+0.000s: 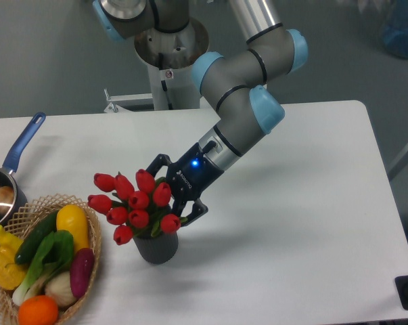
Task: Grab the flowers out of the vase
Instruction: 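Close the gripper on the bunch of tulip stems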
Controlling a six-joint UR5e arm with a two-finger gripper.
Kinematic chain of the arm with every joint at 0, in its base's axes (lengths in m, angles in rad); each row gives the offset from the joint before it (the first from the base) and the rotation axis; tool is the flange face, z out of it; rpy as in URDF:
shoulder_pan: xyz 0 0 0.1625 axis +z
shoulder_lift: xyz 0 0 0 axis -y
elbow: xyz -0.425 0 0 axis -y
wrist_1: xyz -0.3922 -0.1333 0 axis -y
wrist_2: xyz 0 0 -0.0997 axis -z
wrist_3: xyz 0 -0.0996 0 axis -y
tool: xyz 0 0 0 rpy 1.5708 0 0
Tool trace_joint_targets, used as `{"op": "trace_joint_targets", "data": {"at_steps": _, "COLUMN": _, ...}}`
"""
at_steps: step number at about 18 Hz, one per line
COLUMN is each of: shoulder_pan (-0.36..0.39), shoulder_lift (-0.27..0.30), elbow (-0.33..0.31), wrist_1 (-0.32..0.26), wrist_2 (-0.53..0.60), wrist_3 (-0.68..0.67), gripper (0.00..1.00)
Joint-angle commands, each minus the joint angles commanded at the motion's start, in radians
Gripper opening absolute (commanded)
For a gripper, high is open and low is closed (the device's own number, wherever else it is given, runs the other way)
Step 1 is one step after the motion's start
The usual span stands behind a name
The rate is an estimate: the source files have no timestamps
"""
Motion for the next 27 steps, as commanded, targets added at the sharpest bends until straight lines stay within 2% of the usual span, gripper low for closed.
{"op": "trace_joint_targets", "data": {"at_steps": 5, "shoulder_pan": 0.000, "shoulder_lift": 0.002, "elbow": 0.000, "wrist_1": 0.000, "wrist_2": -0.002, "wrist_3": -0.003, "gripper": 0.55}}
{"op": "trace_joint_targets", "data": {"at_steps": 9, "shoulder_pan": 0.008, "shoulder_lift": 0.002, "elbow": -0.002, "wrist_1": 0.000, "wrist_2": -0.026, "wrist_3": -0.005, "gripper": 0.55}}
{"op": "trace_joint_targets", "data": {"at_steps": 13, "shoulder_pan": 0.009, "shoulder_lift": 0.003, "elbow": -0.005, "wrist_1": 0.000, "wrist_2": -0.034, "wrist_3": -0.014, "gripper": 0.47}}
{"op": "trace_joint_targets", "data": {"at_steps": 19, "shoulder_pan": 0.015, "shoulder_lift": 0.003, "elbow": -0.005, "wrist_1": 0.002, "wrist_2": -0.034, "wrist_3": -0.021, "gripper": 0.47}}
{"op": "trace_joint_targets", "data": {"at_steps": 22, "shoulder_pan": 0.015, "shoulder_lift": 0.003, "elbow": -0.006, "wrist_1": 0.002, "wrist_2": -0.035, "wrist_3": -0.021, "gripper": 0.42}}
{"op": "trace_joint_targets", "data": {"at_steps": 27, "shoulder_pan": 0.018, "shoulder_lift": 0.006, "elbow": -0.006, "wrist_1": 0.000, "wrist_2": -0.061, "wrist_3": -0.023, "gripper": 0.42}}
